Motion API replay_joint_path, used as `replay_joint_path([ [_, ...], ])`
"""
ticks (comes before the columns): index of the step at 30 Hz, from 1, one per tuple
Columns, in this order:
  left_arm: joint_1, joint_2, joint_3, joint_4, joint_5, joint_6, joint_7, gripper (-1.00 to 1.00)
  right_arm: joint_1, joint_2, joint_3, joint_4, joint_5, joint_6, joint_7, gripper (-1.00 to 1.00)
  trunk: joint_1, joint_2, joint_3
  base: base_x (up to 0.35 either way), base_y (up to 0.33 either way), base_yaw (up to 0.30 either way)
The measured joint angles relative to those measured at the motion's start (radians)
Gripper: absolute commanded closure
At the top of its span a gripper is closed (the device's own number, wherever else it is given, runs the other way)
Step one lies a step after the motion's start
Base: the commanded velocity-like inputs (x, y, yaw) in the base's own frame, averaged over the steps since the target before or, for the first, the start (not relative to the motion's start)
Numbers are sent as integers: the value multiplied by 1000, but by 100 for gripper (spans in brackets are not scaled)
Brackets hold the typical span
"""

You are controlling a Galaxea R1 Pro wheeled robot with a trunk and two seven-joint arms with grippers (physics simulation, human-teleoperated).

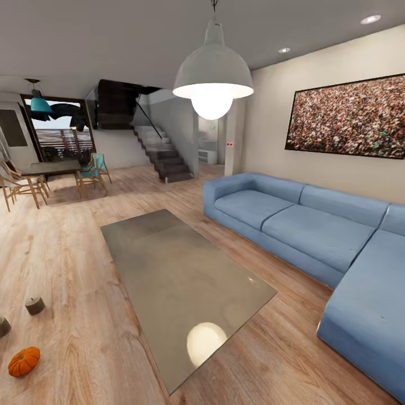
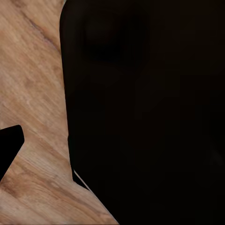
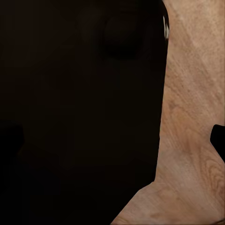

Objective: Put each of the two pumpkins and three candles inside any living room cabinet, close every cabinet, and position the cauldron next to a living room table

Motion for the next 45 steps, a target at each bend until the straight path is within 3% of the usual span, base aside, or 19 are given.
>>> replay_joint_path([
  [7,4,13,0,-12,1,-8,-3,-100,-5,1,0,1,0,3,-4,-100,0,0,0,0,0,0],
  [27,1,17,2,-30,3,-14,-6,-100,-9,1,-2,1,-4,-105,8,-100,0,0,0,-4,0,0],
  [45,2,18,6,-33,4,-27,-6,-100,-9,6,1,7,7,-124,8,-100,1,0,0,-266,56,206],
])
